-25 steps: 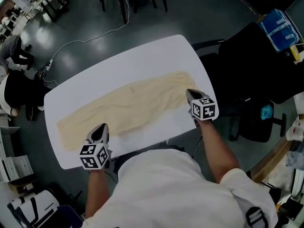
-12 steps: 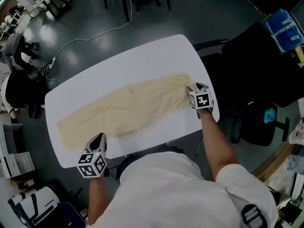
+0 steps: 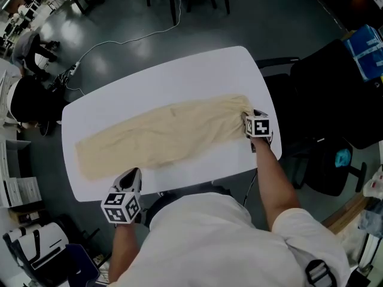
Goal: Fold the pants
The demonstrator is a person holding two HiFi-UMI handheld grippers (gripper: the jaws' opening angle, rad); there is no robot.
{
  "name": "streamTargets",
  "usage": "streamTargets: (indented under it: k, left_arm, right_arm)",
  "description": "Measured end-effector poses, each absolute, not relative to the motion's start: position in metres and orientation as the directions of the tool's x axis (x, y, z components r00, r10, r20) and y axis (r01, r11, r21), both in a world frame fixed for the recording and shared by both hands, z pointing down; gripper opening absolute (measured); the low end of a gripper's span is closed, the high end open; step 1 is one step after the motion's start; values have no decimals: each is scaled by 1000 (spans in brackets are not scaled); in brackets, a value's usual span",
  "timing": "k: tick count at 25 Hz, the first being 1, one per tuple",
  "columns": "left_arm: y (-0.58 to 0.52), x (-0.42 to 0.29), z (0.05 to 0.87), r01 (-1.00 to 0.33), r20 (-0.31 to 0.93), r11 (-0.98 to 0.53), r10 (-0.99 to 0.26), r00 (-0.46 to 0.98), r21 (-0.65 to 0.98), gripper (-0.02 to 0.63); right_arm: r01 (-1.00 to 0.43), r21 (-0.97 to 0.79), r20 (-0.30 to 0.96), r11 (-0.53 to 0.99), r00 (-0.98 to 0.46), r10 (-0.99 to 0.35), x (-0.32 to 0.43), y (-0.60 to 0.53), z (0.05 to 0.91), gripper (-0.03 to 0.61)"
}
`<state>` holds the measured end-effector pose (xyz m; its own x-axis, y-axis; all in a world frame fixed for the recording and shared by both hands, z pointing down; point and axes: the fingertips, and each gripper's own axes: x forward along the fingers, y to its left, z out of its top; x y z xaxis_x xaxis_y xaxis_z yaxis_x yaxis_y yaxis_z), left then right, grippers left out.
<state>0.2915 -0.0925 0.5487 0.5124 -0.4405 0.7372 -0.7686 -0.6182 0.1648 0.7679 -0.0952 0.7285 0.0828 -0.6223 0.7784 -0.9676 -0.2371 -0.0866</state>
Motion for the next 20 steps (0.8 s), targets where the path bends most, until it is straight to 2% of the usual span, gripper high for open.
streamTargets:
  k: [1, 3, 4, 8, 12, 15, 20]
  left_arm:
    - [-92, 289, 548, -770, 736, -616, -444, 512, 165, 28]
    - [-93, 285, 547, -774, 731, -612, -452, 511, 162, 28]
    - [-94, 283, 546, -776, 730, -610, -455, 510, 162, 28]
    - [-94, 275, 539, -779, 721, -606, -467, 512, 161, 28]
    - [-96, 271, 537, -788, 702, -589, -484, 522, 179, 28]
    - [-96, 272, 536, -793, 689, -574, -492, 533, 203, 28]
    - [-97, 267, 528, -805, 668, -558, -522, 530, 203, 28]
  right_arm:
    - [-968, -96, 782, -233, 71, -620, 764, -96, 729, 204]
    - [-962, -135, 786, -235, 40, -617, 754, -99, 730, 89]
    - [-956, -156, 787, -247, 30, -616, 750, -99, 731, 66]
    - [-934, -239, 769, -265, -16, -639, 740, -96, 722, 58]
    - [-898, -378, 668, -223, -99, -737, 725, -99, 684, 57]
    - [-882, -446, 586, -150, -161, -794, 705, -102, 648, 57]
    - [-890, -456, 524, 23, -289, -801, 653, -115, 611, 57]
